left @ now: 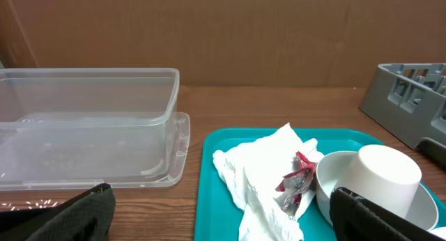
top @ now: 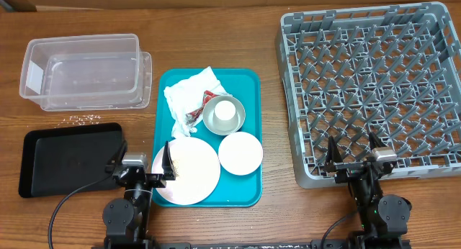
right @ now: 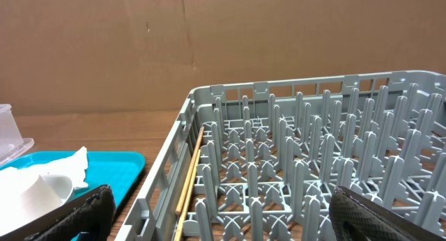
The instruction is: Sort waste into correct bins and load items into the dishwasher
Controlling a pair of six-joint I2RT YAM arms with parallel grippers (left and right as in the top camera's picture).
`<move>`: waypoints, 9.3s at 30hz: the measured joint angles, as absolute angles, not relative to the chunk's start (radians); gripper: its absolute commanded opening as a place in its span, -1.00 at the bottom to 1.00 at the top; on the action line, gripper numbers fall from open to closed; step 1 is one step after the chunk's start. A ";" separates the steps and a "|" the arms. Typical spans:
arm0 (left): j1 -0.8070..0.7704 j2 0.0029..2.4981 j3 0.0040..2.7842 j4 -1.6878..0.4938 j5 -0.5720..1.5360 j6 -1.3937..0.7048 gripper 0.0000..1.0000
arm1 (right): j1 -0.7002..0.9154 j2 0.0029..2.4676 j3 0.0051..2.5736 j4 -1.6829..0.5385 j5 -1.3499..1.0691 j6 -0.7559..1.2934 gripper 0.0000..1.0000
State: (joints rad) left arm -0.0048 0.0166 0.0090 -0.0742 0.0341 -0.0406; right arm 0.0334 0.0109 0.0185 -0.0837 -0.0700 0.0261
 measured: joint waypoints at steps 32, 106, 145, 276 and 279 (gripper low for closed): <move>-0.005 0.017 0.009 -0.074 0.034 -0.041 1.00 | 0.033 0.011 0.019 -0.084 -0.070 0.026 1.00; -0.005 0.017 0.009 -0.074 0.034 -0.041 1.00 | 0.147 0.933 1.317 -0.932 -0.519 0.287 0.99; -0.005 0.017 0.009 -0.074 0.034 -0.041 0.99 | 0.579 1.140 1.337 -0.852 -0.703 0.262 1.00; -0.005 0.017 0.009 -0.074 0.034 -0.041 0.99 | 0.606 1.195 1.337 -0.892 -0.506 0.401 0.99; -0.005 0.017 0.009 -0.074 0.034 -0.041 0.99 | 0.654 1.196 1.337 -0.892 -0.445 0.430 0.99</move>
State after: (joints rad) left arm -0.0048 0.0166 0.0090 -0.0742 0.0341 -0.0406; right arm 0.6537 1.1957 1.3369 -0.8925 -0.4446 0.4305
